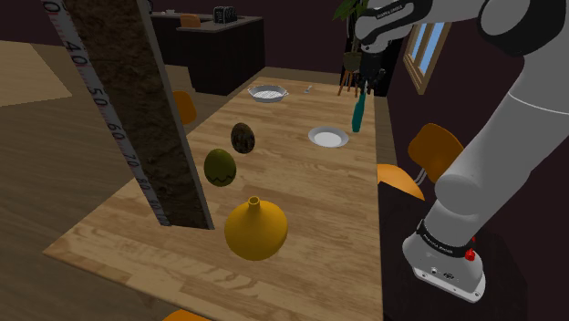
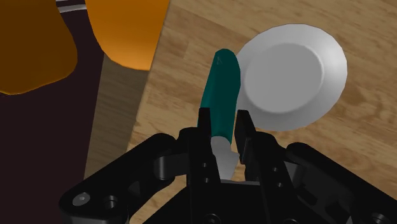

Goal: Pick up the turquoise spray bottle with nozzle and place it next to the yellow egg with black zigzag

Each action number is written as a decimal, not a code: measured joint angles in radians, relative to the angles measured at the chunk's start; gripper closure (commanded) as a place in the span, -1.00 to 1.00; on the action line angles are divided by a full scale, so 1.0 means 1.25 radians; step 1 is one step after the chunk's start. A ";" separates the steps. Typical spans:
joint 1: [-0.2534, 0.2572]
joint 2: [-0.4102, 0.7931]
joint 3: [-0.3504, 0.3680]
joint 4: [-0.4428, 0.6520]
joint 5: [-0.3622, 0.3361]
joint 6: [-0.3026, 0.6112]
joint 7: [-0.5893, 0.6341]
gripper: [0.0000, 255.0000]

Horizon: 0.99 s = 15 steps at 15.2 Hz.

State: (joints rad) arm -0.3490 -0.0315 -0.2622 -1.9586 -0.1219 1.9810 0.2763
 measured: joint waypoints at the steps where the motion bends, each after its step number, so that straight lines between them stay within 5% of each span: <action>1: 0.001 -0.001 0.001 0.010 0.000 -0.011 0.000 1.00; 15: 0.002 -0.009 0.003 0.152 0.004 -0.159 -0.014 1.00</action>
State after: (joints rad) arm -0.3461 -0.0421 -0.2588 -1.7690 -0.1173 1.7818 0.2583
